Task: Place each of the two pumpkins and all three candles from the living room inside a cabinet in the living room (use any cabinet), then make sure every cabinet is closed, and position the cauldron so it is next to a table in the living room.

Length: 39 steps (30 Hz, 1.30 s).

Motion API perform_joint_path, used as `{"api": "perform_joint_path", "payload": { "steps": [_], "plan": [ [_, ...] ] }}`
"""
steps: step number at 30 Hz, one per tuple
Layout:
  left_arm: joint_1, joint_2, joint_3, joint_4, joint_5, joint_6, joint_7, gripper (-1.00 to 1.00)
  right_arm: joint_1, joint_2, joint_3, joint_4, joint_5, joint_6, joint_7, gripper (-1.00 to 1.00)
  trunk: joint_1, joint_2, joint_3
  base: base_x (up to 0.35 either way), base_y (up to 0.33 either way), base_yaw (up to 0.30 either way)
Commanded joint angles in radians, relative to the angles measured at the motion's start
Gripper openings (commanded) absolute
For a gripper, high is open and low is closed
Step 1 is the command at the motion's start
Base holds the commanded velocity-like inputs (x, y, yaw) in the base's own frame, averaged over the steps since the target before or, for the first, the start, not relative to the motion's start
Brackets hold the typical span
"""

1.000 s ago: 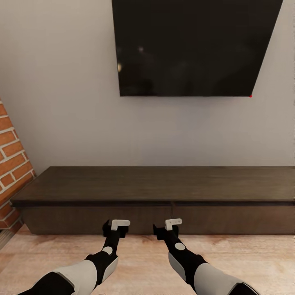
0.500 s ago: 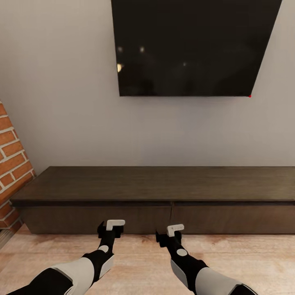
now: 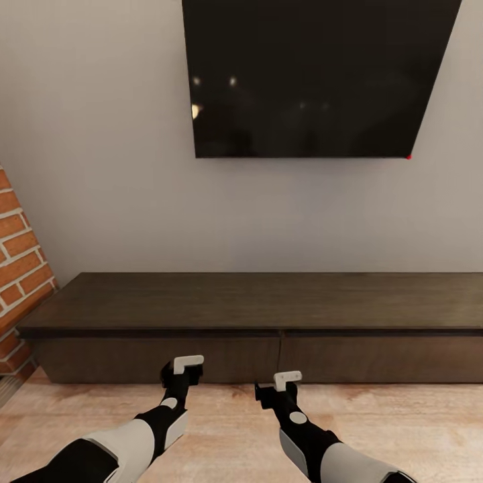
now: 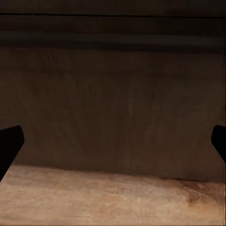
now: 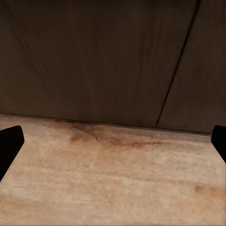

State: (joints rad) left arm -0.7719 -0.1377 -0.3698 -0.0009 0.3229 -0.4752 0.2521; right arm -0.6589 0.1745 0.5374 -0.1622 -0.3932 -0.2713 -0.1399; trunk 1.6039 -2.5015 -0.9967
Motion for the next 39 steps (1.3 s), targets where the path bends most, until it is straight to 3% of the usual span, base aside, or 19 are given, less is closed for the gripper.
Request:
{"api": "perform_joint_path", "payload": {
  "steps": [1,2,3,5,17,25,39],
  "plan": [
    [-0.001,0.0,-0.007,-0.005,0.01,-0.002,-0.001,1.0,-0.001,0.0,0.009,-0.004,-0.008,-0.003,-0.004,1.0,0.0,0.0,0.0,0.0,0.0,-0.033],
    [-0.001,0.0,-0.006,-0.011,0.016,-0.001,-0.006,1.0,-0.001,0.0,0.009,-0.006,-0.009,-0.003,-0.004,1.0,0.0,0.0,0.001,0.0,0.0,-0.046],
    [0.0,0.0,-0.006,-0.047,0.025,0.002,-0.059,1.0,-0.001,0.0,0.01,-0.013,-0.009,-0.003,-0.004,1.0,0.0,0.0,0.002,0.0,0.0,-0.073],
    [0.0,0.0,-0.005,-0.052,0.031,0.018,-0.067,1.0,-0.001,0.0,0.01,-0.017,-0.009,-0.003,-0.004,1.0,0.0,0.0,0.005,0.0,0.0,-0.091],
    [0.0,0.0,-0.006,-0.054,0.036,0.052,-0.073,1.0,-0.001,0.0,0.008,-0.029,-0.009,-0.001,-0.006,1.0,0.0,0.0,0.02,0.0,0.0,-0.109],
    [0.0,-0.001,-0.005,-0.055,0.042,0.116,-0.071,1.0,-0.001,0.0,0.007,-0.029,-0.009,0.018,-0.007,1.0,-0.004,0.001,0.053,0.0,0.0,-0.017],
    [0.0,-0.001,-0.005,-0.054,0.05,0.13,-0.071,1.0,-0.002,0.0,0.005,-0.03,-0.009,0.111,-0.006,1.0,-0.057,0.098,0.083,0.0,0.0,0.043]
  ]
}}
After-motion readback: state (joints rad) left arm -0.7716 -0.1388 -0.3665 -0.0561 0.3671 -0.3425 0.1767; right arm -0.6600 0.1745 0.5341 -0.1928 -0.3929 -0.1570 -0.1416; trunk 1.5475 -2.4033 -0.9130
